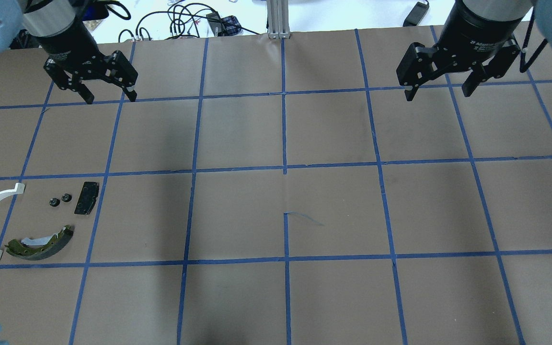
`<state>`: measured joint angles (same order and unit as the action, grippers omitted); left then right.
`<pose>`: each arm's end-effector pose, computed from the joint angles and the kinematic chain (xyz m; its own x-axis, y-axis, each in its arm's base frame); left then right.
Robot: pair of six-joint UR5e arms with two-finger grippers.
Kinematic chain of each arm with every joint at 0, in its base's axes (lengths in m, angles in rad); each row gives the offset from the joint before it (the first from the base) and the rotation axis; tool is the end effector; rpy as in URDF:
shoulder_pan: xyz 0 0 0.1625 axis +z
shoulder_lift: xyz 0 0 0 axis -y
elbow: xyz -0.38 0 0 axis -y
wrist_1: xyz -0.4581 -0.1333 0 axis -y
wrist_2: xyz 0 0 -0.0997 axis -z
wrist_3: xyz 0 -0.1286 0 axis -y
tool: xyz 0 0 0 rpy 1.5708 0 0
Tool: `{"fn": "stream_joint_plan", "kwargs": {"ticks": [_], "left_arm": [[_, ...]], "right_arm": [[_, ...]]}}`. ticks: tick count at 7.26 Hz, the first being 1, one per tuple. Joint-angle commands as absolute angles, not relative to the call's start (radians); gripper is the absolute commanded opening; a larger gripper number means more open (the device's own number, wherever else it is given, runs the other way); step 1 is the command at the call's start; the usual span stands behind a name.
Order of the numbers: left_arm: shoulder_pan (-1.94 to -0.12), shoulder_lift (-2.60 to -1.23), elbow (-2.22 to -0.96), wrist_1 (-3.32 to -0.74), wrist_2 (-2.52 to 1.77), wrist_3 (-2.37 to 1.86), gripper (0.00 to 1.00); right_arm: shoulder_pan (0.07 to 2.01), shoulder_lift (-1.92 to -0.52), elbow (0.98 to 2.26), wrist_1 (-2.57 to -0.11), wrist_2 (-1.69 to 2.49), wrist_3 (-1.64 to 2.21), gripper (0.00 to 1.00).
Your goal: Place bearing gear from tray to pile
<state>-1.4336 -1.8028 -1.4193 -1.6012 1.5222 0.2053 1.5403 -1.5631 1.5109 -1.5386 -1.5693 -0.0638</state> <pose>-0.0522 -0.6420 0.3568 -0.9956 0.0618 0.0698 0.0685 0.9928 0.0985 0.1163 -0.5665 0.4398 -0.9994 -0.0333 -0.0002 -0.0333 0.9992 -0.0201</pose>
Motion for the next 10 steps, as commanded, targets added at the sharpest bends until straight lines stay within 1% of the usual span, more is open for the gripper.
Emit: {"fn": "stream_joint_plan", "kwargs": {"ticks": [1, 2, 3, 5, 7, 10], "left_arm": [[-1.469, -1.714, -1.507, -1.605, 1.522, 0.19, 1.0], [-1.486, -1.666, -1.567, -1.594, 1.523, 0.192, 1.0], [-1.499, -1.625, -1.598, -1.594, 1.528, 0.184, 1.0], [-1.503, -1.562, -1.624, -1.603, 1.531, 0.183, 1.0], [-1.503, -1.534, -1.658, -1.594, 1.581, 0.183, 1.0], [-1.503, -1.536, -1.654, -1.591, 1.568, 0.183, 1.0]], "right_arm": [[1.54, -1.563, 1.511, -1.539, -1.569, -0.064, 1.0], [1.542, -1.563, 1.511, -1.54, -1.569, -0.064, 1.0], [1.542, -1.563, 1.514, -1.543, -1.569, -0.063, 1.0], [1.542, -1.563, 1.514, -1.542, -1.569, -0.063, 1.0], [1.543, -1.563, 1.513, -1.545, -1.569, -0.063, 1.0], [1.543, -1.559, 1.508, -1.548, -1.571, -0.061, 1.0]]}}
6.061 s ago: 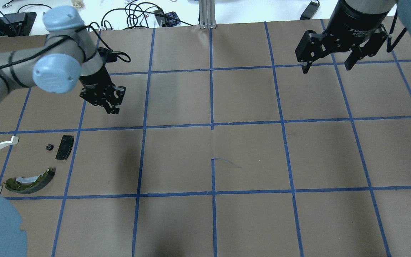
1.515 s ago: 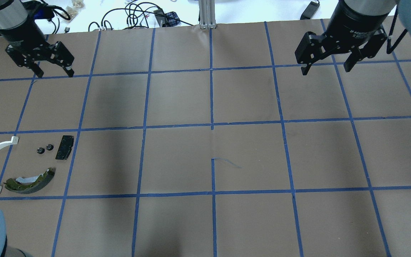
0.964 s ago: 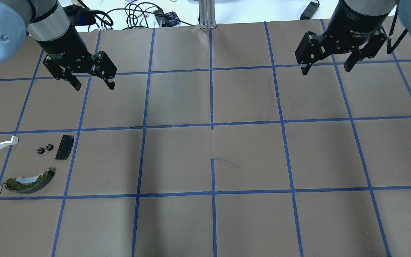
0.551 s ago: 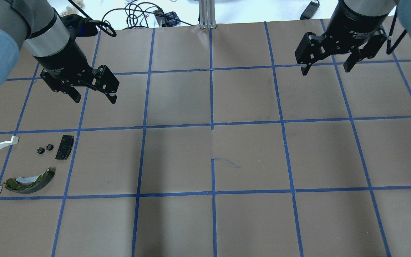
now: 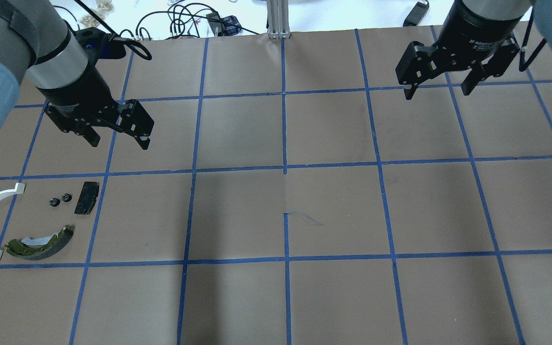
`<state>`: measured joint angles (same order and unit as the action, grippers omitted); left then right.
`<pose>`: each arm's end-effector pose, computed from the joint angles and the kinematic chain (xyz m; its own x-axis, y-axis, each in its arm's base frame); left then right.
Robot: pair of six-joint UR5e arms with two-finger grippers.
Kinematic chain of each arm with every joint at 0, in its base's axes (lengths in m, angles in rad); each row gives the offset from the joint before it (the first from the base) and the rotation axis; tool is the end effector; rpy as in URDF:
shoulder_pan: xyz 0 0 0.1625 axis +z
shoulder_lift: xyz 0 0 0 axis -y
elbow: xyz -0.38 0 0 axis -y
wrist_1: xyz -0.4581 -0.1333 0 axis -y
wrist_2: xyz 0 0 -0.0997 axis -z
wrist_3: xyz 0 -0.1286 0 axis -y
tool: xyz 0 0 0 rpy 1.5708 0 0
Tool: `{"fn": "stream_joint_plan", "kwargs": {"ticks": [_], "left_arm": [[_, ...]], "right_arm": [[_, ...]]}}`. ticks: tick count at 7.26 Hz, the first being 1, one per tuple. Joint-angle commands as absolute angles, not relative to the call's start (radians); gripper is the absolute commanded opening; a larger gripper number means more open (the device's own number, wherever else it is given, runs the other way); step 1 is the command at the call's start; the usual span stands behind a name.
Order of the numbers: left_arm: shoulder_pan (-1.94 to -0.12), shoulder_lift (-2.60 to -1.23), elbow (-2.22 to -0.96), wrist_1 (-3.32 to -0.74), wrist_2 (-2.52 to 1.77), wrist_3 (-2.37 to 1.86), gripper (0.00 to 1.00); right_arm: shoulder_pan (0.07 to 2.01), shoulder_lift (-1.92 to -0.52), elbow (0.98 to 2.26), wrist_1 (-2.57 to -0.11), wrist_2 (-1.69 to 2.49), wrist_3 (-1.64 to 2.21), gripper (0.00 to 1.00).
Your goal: Place bearing gear from tray to pile
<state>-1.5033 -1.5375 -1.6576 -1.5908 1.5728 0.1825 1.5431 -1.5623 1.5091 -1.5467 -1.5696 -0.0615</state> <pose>-0.0967 -0.5425 0.3822 -0.9934 0.1144 0.0114 0.1149 0.9907 0.0726 0.1178 -0.5676 0.4412 -0.9994 -0.0338 0.0006 -0.0338 0.9990 -0.0291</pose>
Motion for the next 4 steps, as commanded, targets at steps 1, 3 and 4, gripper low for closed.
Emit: {"fn": "stream_joint_plan", "kwargs": {"ticks": [1, 3, 4], "left_arm": [[-1.503, -1.532, -1.649, -1.592, 1.569, 0.183, 1.0], [-1.502, -1.546, -1.651, -1.595, 1.565, 0.183, 1.0], [-1.502, -1.549, -1.649, -1.595, 1.566, 0.181, 1.0]], "right_arm": [[1.543, -1.559, 1.508, -1.548, -1.569, -0.061, 1.0], [1.543, -1.559, 1.514, -1.549, -1.571, -0.061, 1.0], [1.543, -1.559, 1.514, -1.549, -1.571, -0.061, 1.0]]}}
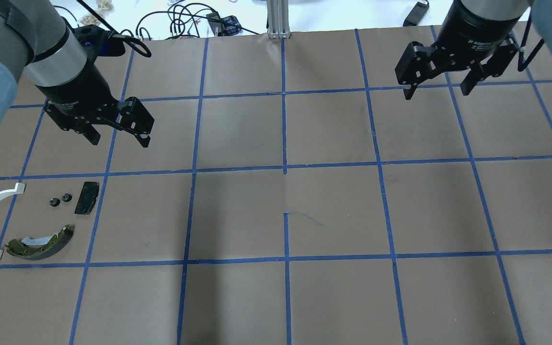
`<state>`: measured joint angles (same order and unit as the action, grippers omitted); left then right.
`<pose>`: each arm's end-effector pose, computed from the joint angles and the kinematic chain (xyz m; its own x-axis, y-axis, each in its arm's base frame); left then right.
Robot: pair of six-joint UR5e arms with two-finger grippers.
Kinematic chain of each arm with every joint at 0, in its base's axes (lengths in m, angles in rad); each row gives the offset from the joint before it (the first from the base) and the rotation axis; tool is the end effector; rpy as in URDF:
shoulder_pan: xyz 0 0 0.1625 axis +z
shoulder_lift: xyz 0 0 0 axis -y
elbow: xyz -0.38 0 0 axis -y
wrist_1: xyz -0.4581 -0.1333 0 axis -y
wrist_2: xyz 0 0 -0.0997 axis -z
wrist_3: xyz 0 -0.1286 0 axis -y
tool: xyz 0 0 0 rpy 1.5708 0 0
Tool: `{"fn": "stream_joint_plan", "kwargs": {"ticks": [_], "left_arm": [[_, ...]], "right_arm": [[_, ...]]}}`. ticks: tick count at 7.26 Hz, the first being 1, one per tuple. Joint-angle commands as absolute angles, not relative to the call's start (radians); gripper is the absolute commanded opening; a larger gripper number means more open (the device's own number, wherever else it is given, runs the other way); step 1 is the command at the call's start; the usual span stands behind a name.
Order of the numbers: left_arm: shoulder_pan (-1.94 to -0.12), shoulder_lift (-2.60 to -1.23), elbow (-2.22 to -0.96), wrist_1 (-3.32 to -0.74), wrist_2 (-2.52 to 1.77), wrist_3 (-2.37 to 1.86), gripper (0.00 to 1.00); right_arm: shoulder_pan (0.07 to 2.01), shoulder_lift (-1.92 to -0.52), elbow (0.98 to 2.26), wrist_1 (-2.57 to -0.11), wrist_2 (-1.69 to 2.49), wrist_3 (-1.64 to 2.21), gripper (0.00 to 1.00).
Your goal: Place bearing gear from tray to pile
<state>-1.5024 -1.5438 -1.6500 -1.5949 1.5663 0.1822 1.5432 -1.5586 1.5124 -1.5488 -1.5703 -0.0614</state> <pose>-0.0969 -0.5447 0.3826 -0.9935 0.1127 0.0182 0.1137 0.9907 0.0742 0.1177 -0.5685 0.4375 -0.9994 -0.0338 0.0010 -0.0338 0.9991 -0.0242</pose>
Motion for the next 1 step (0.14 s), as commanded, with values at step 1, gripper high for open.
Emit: {"fn": "stream_joint_plan", "kwargs": {"ticks": [1], "left_arm": [[-1.502, -1.546, -1.649, -1.595, 1.566, 0.181, 1.0]], "right_arm": [[1.543, -1.559, 1.514, -1.549, -1.571, -0.061, 1.0]]}}
